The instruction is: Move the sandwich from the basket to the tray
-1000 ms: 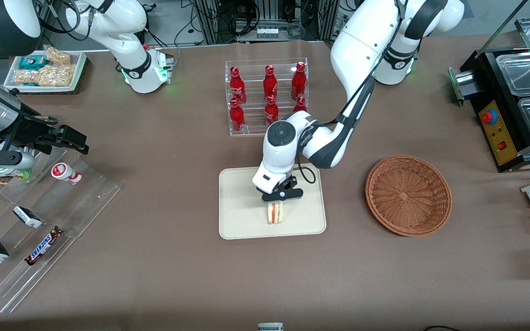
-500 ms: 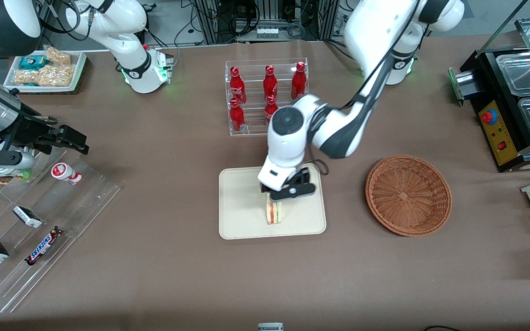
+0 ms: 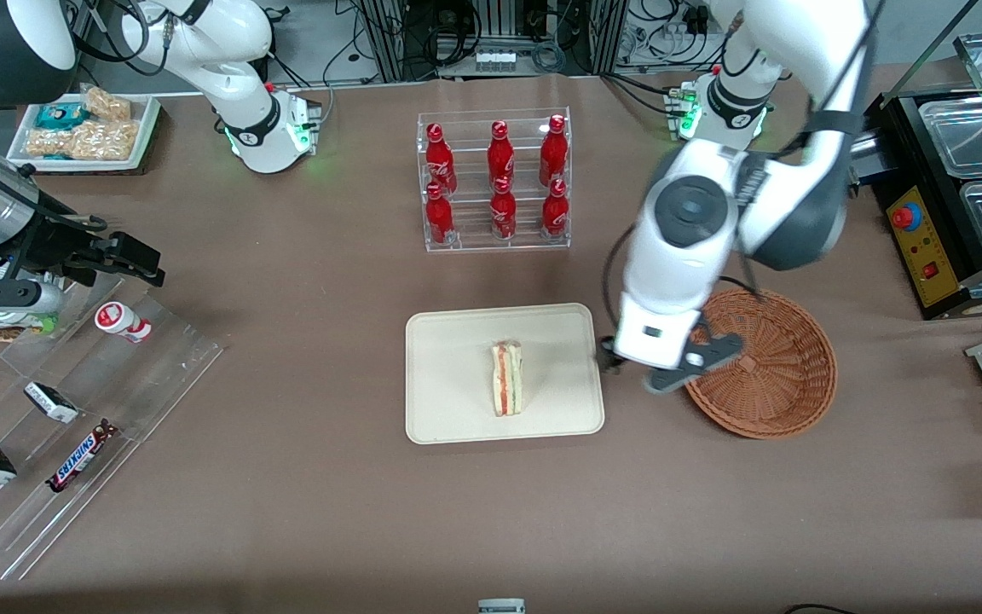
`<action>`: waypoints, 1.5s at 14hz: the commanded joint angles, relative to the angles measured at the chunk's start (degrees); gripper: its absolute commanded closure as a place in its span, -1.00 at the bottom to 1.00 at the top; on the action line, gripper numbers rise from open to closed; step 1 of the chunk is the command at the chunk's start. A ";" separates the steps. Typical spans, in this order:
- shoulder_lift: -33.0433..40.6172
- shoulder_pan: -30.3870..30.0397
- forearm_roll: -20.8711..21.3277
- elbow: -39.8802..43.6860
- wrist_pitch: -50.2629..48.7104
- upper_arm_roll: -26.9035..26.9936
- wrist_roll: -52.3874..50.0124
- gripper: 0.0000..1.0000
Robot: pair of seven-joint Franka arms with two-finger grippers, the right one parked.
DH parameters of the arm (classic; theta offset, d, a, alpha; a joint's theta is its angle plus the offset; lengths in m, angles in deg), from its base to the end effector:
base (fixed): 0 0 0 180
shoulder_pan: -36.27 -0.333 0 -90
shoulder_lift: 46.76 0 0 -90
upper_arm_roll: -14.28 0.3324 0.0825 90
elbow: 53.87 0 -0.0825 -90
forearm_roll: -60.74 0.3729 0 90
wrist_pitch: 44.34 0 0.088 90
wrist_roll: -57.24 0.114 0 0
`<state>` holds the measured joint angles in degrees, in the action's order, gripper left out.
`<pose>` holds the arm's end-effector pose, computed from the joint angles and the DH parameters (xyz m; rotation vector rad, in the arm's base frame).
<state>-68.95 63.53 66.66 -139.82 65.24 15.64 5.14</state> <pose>0.6078 -0.2888 0.4607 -3.0035 -0.6433 -0.1333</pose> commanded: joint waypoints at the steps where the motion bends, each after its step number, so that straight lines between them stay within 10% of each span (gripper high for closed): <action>1: 6.35 -4.57 0.14 -7.27 -1.74 -0.66 7.69 -1.00; 8: 17.44 -15.64 -0.65 -18.37 -2.79 -0.66 27.38 -1.00; 21: 21.14 -28.23 -6.10 -6.43 -13.61 -3.38 58.88 -1.00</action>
<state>-47.64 36.18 61.02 -148.75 52.88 13.22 61.98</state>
